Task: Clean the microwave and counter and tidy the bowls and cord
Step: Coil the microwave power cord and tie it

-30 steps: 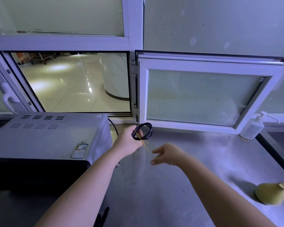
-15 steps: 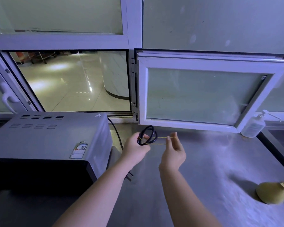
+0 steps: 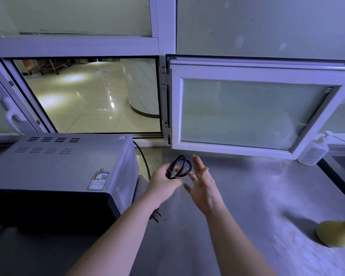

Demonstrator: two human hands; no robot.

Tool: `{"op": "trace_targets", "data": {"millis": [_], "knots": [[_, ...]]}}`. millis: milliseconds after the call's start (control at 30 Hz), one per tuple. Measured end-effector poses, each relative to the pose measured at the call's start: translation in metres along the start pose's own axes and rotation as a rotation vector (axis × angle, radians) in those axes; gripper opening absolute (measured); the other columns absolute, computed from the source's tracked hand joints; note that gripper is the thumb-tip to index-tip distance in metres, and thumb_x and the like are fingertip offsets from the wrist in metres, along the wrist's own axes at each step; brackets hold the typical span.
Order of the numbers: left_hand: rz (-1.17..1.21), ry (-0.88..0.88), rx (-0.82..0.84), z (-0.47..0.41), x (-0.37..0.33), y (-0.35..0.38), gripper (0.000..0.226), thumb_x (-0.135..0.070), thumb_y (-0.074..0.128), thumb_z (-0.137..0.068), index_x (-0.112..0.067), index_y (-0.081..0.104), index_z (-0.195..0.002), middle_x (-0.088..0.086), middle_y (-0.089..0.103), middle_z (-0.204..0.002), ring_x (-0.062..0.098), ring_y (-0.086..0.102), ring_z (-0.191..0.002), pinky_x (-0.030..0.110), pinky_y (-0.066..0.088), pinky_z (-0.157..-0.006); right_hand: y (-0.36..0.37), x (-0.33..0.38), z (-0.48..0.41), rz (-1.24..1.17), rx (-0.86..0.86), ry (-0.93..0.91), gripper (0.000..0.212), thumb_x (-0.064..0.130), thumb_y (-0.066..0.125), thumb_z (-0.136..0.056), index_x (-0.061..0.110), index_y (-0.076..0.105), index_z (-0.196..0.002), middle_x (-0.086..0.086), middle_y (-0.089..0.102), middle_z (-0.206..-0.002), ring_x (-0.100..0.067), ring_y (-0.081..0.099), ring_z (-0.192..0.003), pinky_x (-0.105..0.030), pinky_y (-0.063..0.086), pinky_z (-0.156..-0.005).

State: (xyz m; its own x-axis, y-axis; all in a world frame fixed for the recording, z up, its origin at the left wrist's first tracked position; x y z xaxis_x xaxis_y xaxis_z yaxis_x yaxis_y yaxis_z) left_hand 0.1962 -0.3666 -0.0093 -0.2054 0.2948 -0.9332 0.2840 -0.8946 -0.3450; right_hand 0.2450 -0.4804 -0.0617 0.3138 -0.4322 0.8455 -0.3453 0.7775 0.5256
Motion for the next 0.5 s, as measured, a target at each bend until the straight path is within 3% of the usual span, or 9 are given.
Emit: {"op": "trace_targets", "data": {"millis": [100, 167, 267, 333, 400, 500], "knots": [[-0.080, 0.052, 0.046, -0.003, -0.006, -0.002, 0.026, -0.001, 0.062, -0.076, -0.025, 0.061, -0.085, -0.014, 0.055, -0.062, -0.003, 0.046, -0.051, 0.009, 0.033, -0.047, 0.001, 0.020, 0.001, 0.248, 0.105, -0.036, 0.092, 0.072, 0.079, -0.050, 0.039, 0.053, -0.132, 0.021, 0.047, -0.142, -0.016, 0.038, -0.137, -0.057, 0.021, -0.112], [-0.120, 0.077, 0.060, -0.006, -0.008, -0.002, 0.019, -0.001, 0.062, -0.074, -0.016, 0.058, -0.085, -0.013, 0.050, -0.061, 0.001, 0.043, -0.050, 0.010, 0.031, -0.046, 0.003, 0.036, 0.001, 0.361, 0.158, -0.074, 0.096, 0.066, 0.083, -0.051, 0.034, 0.050, -0.135, 0.019, 0.047, -0.142, -0.009, 0.043, -0.133, -0.046, 0.023, -0.115], [-0.143, 0.108, 0.077, -0.009, -0.013, 0.001, 0.015, -0.001, 0.062, -0.075, -0.010, 0.056, -0.085, -0.009, 0.048, -0.063, 0.001, 0.040, -0.049, 0.010, 0.030, -0.046, 0.009, 0.053, 0.001, 0.549, 0.226, -0.101, 0.092, 0.061, 0.083, -0.056, 0.043, 0.043, -0.137, 0.028, 0.039, -0.145, 0.006, 0.026, -0.139, -0.031, 0.020, -0.115], [-0.133, 0.121, 0.088, -0.011, -0.014, 0.004, 0.014, -0.001, 0.061, -0.076, -0.010, 0.054, -0.084, -0.008, 0.049, -0.065, 0.001, 0.040, -0.051, 0.011, 0.031, -0.049, 0.009, 0.061, 0.000, 0.690, 0.226, -0.110, 0.092, 0.061, 0.081, -0.058, 0.049, 0.039, -0.138, 0.033, 0.037, -0.144, 0.005, 0.020, -0.142, -0.027, 0.020, -0.113], [-0.117, 0.132, 0.085, -0.014, -0.014, 0.007, 0.012, -0.003, 0.062, -0.079, -0.011, 0.055, -0.086, -0.008, 0.049, -0.067, 0.004, 0.042, -0.057, 0.012, 0.032, -0.052, 0.008, 0.069, 0.000, 0.850, 0.185, -0.177, 0.089, 0.053, 0.081, -0.062, 0.045, 0.040, -0.141, 0.034, 0.041, -0.140, -0.005, 0.022, -0.144, -0.032, 0.022, -0.115], [-0.073, 0.132, 0.075, -0.017, -0.015, 0.011, 0.011, -0.011, 0.065, -0.083, -0.012, 0.057, -0.091, -0.009, 0.050, -0.070, 0.007, 0.044, -0.064, 0.009, 0.033, -0.053, 0.006, 0.078, 0.000, 0.885, 0.102, -0.249, 0.083, 0.036, 0.086, -0.066, 0.039, 0.047, -0.139, 0.034, 0.049, -0.133, -0.006, 0.027, -0.141, -0.031, 0.025, -0.115]]}}
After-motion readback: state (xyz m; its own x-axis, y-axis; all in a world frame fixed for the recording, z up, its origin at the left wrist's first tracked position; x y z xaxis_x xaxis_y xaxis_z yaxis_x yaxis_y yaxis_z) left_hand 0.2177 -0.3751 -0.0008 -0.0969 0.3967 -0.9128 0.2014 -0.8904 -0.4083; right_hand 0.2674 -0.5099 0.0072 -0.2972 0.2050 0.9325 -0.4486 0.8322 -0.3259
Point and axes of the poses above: each hand's wrist, its own z-axis away from the middle knuckle, its own y-axis out of the palm, x = y × z, the point moved 10 cm from there along -z, towards the middle knuckle
